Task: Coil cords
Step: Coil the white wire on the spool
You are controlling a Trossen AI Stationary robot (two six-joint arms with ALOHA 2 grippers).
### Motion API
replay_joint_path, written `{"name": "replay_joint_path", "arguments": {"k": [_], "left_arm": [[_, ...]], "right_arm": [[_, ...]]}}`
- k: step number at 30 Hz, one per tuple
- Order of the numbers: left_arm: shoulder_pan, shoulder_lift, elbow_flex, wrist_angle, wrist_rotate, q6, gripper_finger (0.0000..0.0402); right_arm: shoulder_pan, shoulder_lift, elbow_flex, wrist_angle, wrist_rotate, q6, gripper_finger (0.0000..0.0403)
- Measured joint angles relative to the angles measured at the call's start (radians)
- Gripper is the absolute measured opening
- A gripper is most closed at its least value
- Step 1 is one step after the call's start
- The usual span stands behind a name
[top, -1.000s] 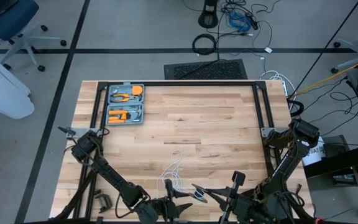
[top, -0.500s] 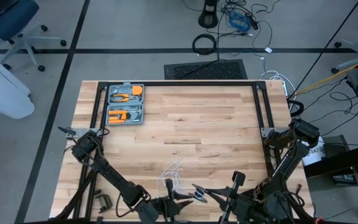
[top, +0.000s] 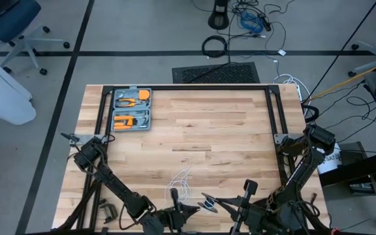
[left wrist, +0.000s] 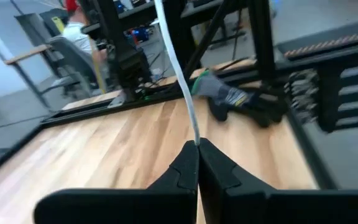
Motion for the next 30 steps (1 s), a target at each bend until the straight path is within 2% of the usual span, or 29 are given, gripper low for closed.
{"name": "replay_joint_path", "arguments": {"k": [5,8,11,16,19,22,30], "left_arm": [[-0.039,-0.056,0.000,-0.145,-0.135,-0.007,0.0003],[-0.058,-0.100,0.000,-0.272,-0.191,-0.079,0.0003],[-0.068,-0.156,0.000,-0.447,-0.214,-0.225,0.0002],[-0.072,-0.230,0.000,-0.787,-0.216,-0.554,0.0002],[-0.080,-0.278,0.000,-0.923,-0.216,-0.694,0.0002],[-0.095,-0.324,0.000,-0.968,-0.215,-0.731,0.0002],[-0.141,-0.478,0.000,-0.955,-0.210,-0.684,0.0002]], "right_arm": [[0.000,0.000,0.000,0.000,0.000,0.000,0.0000],[0.000,0.000,0.000,-0.002,-0.001,0.001,0.0000],[0.000,0.000,0.000,-0.021,-0.021,0.025,0.0000],[0.000,0.000,0.000,-0.032,-0.060,0.050,0.0000],[-0.001,0.000,0.000,-0.055,-0.078,0.062,0.0000],[-0.001,0.000,0.000,-0.074,-0.076,0.062,0.0000],[-0.030,0.000,0.000,-0.139,-0.076,0.055,0.0000]]}}
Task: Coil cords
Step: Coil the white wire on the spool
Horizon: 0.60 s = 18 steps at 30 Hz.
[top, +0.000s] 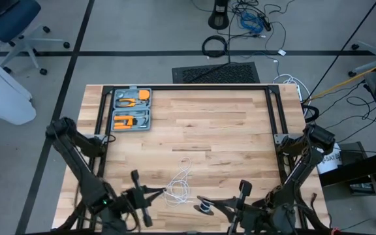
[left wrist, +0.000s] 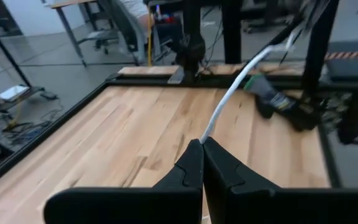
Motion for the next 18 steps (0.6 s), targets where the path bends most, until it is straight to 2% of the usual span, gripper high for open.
{"name": "replay_joint_path", "arguments": {"k": [5,11,18], "left_arm": [[-0.006,-0.096,0.000,0.002,0.045,0.072,0.0002],[-0.005,-0.165,0.000,0.016,0.071,0.082,0.0002],[0.016,-0.160,0.000,0.195,0.159,0.280,0.0001]], "right_arm": [[-0.035,0.000,0.000,-0.063,0.003,0.024,0.0000],[-0.078,0.000,0.000,-0.137,0.004,0.117,0.0000],[-0.124,0.000,0.000,-0.198,0.005,0.174,0.0000]]}}
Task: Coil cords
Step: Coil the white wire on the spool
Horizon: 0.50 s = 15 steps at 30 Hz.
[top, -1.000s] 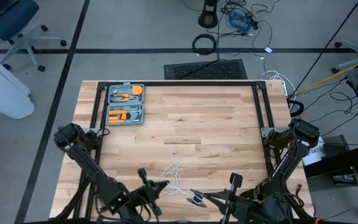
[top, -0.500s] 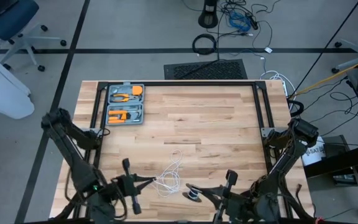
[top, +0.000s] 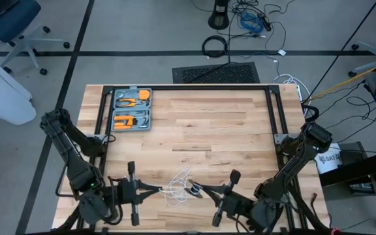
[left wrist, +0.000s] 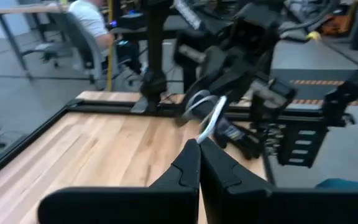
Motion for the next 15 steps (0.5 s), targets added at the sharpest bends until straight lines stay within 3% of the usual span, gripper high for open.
{"name": "replay_joint_path", "arguments": {"k": [15], "left_arm": [[0.117,0.038,0.000,0.192,0.043,0.079,0.0001]], "right_arm": [[-0.040,0.004,0.000,-0.138,0.005,0.094,0.0000]]}}
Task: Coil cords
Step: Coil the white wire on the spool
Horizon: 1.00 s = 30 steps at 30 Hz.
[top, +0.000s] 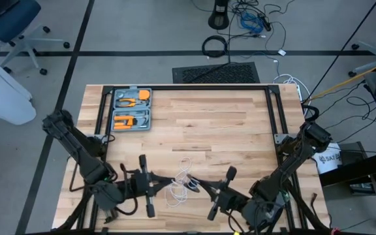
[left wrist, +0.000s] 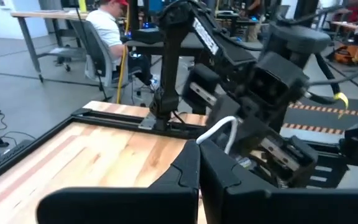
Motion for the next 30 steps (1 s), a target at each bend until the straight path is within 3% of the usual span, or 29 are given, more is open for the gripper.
{"name": "replay_joint_path", "arguments": {"k": [6,11,16,21,30], "left_arm": [[0.019,0.055,0.000,0.168,0.085,0.096,0.0001],[0.029,0.067,0.000,0.257,0.162,0.119,0.0001],[0.029,0.083,0.000,0.271,0.196,0.111,0.0001],[0.038,0.124,0.000,0.308,0.201,0.111,0.0001],[0.082,0.172,0.000,0.377,0.297,0.108,0.0001]], "right_arm": [[-0.016,0.000,0.000,0.001,0.002,0.019,0.0000],[-0.018,0.000,0.000,-0.014,0.099,0.052,0.0000],[-0.012,0.000,0.000,-0.013,0.180,0.071,0.0000],[-0.014,0.000,0.000,-0.012,0.198,0.091,0.0000],[-0.026,0.000,0.000,0.005,0.207,0.119,0.0000]]}}
